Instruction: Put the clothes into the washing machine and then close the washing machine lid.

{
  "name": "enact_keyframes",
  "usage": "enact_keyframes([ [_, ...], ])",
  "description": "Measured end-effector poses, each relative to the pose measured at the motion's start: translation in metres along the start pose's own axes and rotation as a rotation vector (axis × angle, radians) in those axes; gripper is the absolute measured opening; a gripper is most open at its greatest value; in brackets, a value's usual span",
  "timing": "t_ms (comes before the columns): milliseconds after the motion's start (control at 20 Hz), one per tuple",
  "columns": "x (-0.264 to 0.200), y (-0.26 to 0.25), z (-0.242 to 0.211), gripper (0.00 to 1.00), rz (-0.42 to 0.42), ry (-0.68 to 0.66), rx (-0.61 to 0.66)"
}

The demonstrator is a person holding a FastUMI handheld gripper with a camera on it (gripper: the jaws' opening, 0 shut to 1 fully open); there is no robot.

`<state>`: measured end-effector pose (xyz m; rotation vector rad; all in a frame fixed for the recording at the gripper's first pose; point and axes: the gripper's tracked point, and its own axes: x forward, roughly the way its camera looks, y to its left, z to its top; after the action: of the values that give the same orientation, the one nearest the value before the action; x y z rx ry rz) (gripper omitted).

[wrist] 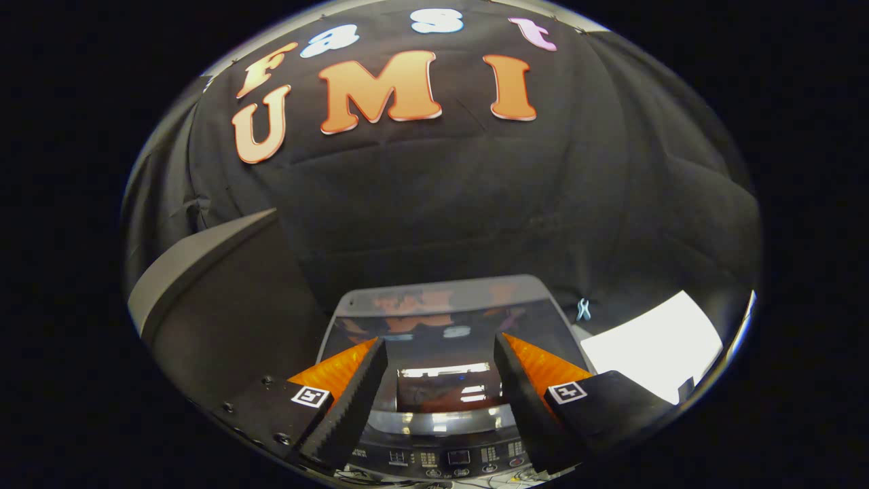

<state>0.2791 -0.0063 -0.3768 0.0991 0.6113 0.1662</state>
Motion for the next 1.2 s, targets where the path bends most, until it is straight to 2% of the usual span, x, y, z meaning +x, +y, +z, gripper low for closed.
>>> enact_keyframes([
  [200,-0.003,-0.011,-0.018,1.00,-0.025,0.027,0.027],
  [450,-0.014,-0.013,0.010,0.99,-0.043,-0.039,-0.005],
  [750,-0.081,-0.002,0.068,0.99,-0.018,-0.189,-0.038],
  [1200,-0.219,0.015,0.157,0.99,0.040,-0.401,-0.062],
])
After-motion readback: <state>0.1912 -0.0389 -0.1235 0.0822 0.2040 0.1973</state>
